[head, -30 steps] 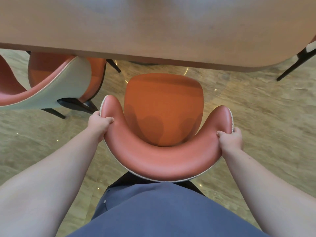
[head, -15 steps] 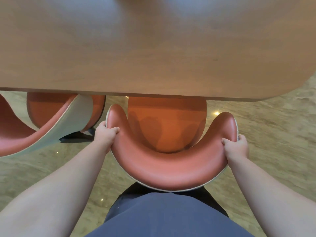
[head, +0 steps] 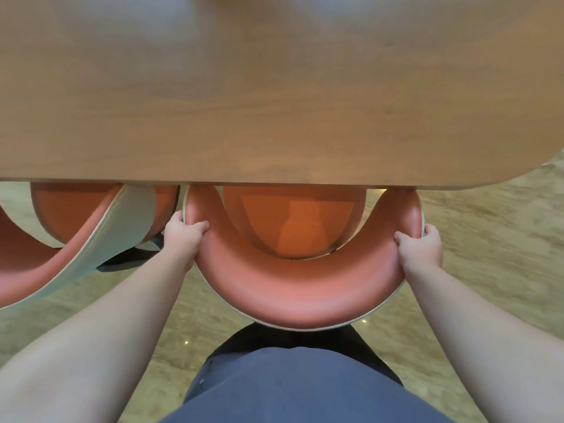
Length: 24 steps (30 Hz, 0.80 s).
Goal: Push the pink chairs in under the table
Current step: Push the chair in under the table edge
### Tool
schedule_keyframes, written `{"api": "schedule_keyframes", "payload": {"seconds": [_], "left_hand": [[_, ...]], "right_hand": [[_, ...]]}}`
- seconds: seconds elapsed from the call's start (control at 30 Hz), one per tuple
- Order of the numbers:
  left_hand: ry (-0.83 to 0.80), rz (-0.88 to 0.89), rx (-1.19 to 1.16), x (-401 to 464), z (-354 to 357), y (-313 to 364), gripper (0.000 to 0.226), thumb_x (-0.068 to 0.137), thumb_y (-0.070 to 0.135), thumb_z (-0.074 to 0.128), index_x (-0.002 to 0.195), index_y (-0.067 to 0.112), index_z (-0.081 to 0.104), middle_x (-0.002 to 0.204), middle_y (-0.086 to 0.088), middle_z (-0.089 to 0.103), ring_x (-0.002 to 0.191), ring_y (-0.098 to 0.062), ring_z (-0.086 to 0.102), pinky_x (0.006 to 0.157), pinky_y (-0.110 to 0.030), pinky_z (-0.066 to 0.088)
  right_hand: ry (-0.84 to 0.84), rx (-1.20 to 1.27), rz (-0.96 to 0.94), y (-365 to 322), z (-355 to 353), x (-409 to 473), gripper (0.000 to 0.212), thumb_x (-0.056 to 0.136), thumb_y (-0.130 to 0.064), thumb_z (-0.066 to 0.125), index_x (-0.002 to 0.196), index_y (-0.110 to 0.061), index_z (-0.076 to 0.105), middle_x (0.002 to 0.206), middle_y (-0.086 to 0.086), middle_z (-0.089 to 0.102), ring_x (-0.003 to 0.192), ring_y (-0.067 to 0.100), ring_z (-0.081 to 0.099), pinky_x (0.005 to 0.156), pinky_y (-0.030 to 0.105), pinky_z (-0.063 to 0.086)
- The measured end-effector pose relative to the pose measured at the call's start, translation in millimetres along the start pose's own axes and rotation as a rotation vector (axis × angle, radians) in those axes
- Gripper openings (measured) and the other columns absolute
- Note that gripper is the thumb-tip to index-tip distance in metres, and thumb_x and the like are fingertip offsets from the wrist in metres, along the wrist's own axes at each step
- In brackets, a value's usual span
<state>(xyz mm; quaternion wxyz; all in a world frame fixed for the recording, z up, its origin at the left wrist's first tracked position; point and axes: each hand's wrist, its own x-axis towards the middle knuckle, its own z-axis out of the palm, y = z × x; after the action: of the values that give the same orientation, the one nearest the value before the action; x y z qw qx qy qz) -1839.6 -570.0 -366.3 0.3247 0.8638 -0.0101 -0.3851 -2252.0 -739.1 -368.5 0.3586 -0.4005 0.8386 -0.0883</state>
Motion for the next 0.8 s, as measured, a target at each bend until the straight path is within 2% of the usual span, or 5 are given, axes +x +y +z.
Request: {"api": "schedule_keyframes", "payload": {"seconds": [0.13, 0.33, 0.53, 0.7, 0.8], "left_hand": [[0.014, 0.010, 0.003, 4, 2, 0, 0.022, 0.086, 0.010, 0.071, 0.105, 0.014, 0.060, 0.090, -0.001, 0.066, 0.078, -0.020, 0.064, 0.063, -0.029, 0.049], [0.016, 0.015, 0.003, 11, 5, 3, 0.023, 0.086, 0.010, 0.071, 0.106, 0.013, 0.060, 0.091, -0.002, 0.067, 0.078, -0.021, 0.065, 0.072, -0.034, 0.052], [0.009, 0.010, -0.025, 13, 6, 1, 0.027, 0.087, 0.014, 0.075, 0.108, 0.016, 0.058, 0.091, 0.002, 0.066, 0.081, -0.017, 0.065, 0.070, -0.031, 0.050], [0.002, -0.019, 0.006, 16, 6, 2, 0.045, 0.086, 0.020, 0.078, 0.126, 0.011, 0.059, 0.105, -0.004, 0.068, 0.093, -0.029, 0.067, 0.082, -0.039, 0.053], [-0.002, -0.041, 0.053, 15, 5, 5, 0.061, 0.086, 0.029, 0.079, 0.138, 0.011, 0.052, 0.117, -0.006, 0.065, 0.101, -0.031, 0.064, 0.086, -0.042, 0.053]], "right_hand": [[0.009, 0.011, -0.013, -2, 6, 5, 0.026, 0.082, -0.028, 0.073, 0.100, -0.025, 0.055, 0.079, -0.014, 0.058, 0.081, 0.030, 0.061, 0.075, 0.034, 0.041], [0.023, 0.008, -0.011, -7, 11, 9, 0.026, 0.082, -0.030, 0.074, 0.100, -0.026, 0.055, 0.081, -0.011, 0.059, 0.084, 0.030, 0.061, 0.078, 0.035, 0.042], [0.002, 0.007, -0.016, -8, 10, 7, 0.029, 0.082, -0.034, 0.074, 0.101, -0.026, 0.054, 0.081, -0.013, 0.058, 0.085, 0.029, 0.061, 0.080, 0.036, 0.043], [-0.029, -0.057, -0.013, -9, 10, 10, 0.040, 0.084, -0.042, 0.073, 0.109, -0.023, 0.048, 0.103, 0.001, 0.064, 0.091, 0.032, 0.060, 0.082, 0.039, 0.043], [-0.065, -0.085, 0.001, -12, 9, 9, 0.057, 0.086, -0.045, 0.073, 0.129, -0.018, 0.047, 0.122, 0.009, 0.065, 0.106, 0.036, 0.062, 0.091, 0.043, 0.046]]}}
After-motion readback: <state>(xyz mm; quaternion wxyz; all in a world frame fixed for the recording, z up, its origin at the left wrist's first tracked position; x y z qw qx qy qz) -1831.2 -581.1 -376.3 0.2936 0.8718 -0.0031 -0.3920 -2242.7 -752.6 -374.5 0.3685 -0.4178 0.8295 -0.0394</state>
